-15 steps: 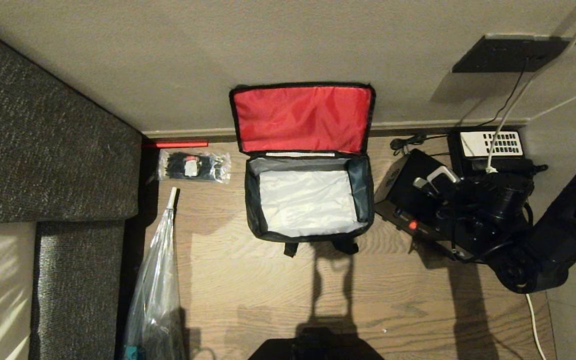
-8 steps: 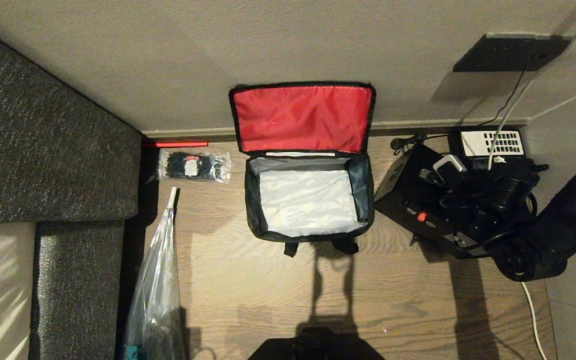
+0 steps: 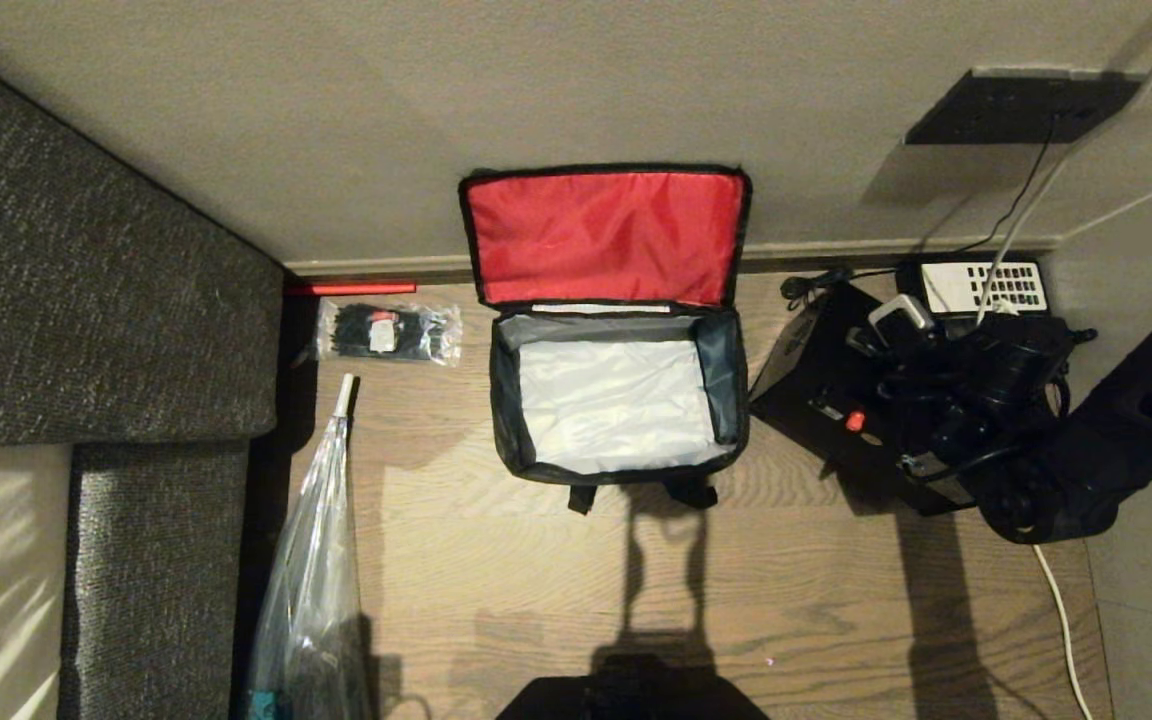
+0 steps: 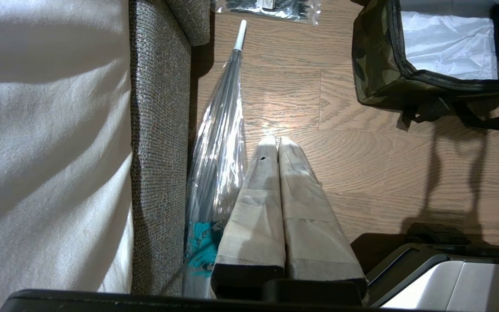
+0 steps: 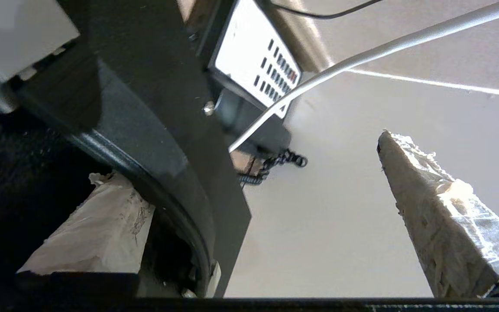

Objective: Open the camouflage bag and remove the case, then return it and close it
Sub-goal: Grip the handle again, then place the black box back

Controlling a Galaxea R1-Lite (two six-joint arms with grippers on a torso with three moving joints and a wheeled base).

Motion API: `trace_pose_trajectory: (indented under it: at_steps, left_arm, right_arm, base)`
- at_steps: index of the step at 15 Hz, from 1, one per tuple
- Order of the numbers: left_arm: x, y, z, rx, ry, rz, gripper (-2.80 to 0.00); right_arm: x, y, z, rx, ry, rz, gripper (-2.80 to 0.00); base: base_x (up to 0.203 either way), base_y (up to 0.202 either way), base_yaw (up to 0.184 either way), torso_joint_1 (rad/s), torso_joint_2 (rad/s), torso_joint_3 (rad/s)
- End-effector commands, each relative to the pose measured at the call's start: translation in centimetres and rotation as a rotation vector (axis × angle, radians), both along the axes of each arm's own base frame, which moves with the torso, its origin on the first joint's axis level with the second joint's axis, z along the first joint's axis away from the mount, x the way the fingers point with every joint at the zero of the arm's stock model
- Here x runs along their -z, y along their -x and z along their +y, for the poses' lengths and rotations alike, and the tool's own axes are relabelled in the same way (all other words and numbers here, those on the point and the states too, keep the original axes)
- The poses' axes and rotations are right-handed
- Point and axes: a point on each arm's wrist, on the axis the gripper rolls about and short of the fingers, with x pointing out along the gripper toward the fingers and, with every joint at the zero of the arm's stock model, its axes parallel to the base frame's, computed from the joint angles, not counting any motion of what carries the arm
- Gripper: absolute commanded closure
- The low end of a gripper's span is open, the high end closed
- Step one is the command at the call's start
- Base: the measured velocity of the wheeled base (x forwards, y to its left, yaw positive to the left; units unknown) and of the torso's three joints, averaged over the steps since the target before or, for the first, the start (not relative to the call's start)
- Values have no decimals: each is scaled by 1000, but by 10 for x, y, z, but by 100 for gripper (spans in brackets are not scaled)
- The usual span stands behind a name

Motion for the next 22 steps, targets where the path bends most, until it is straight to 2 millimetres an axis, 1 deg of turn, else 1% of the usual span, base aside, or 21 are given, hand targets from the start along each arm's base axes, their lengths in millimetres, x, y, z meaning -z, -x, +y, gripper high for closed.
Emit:
trace_pose_trajectory:
  at_steps: [1, 5, 10, 11, 16, 19, 22]
  left_arm:
    - [1, 0, 0, -2, 0, 1, 0]
    - [1, 0, 0, -1, 0, 1, 0]
    - [1, 0, 0, -1, 0, 1, 0]
    - [1, 0, 0, -1, 0, 1, 0]
    - [1, 0, 0, -1, 0, 1, 0]
    - [1, 0, 0, -1, 0, 1, 0]
    - [1, 0, 0, -1, 0, 1, 0]
  right_arm:
    - [6, -7, -5, 18, 5, 1, -280]
    - [8, -12, -16, 46, 37, 15, -280]
    - [12, -12, -19, 42, 48, 33, -280]
    - [11, -11, -18, 44, 47, 32, 0]
    - [15, -6, -18, 47, 45, 55, 0]
    - [19, 3, -13, 33, 46, 86, 0]
    - [9, 11, -8, 20, 33, 66, 0]
  base:
    - [0, 0, 0, 0, 0, 0]
    - [0, 0, 0, 0, 0, 0]
    - [0, 0, 0, 0, 0, 0]
    - [0, 0, 0, 0, 0, 0]
    - [0, 0, 0, 0, 0, 0]
    - [0, 0, 0, 0, 0, 0]
    - [0, 0, 0, 0, 0, 0]
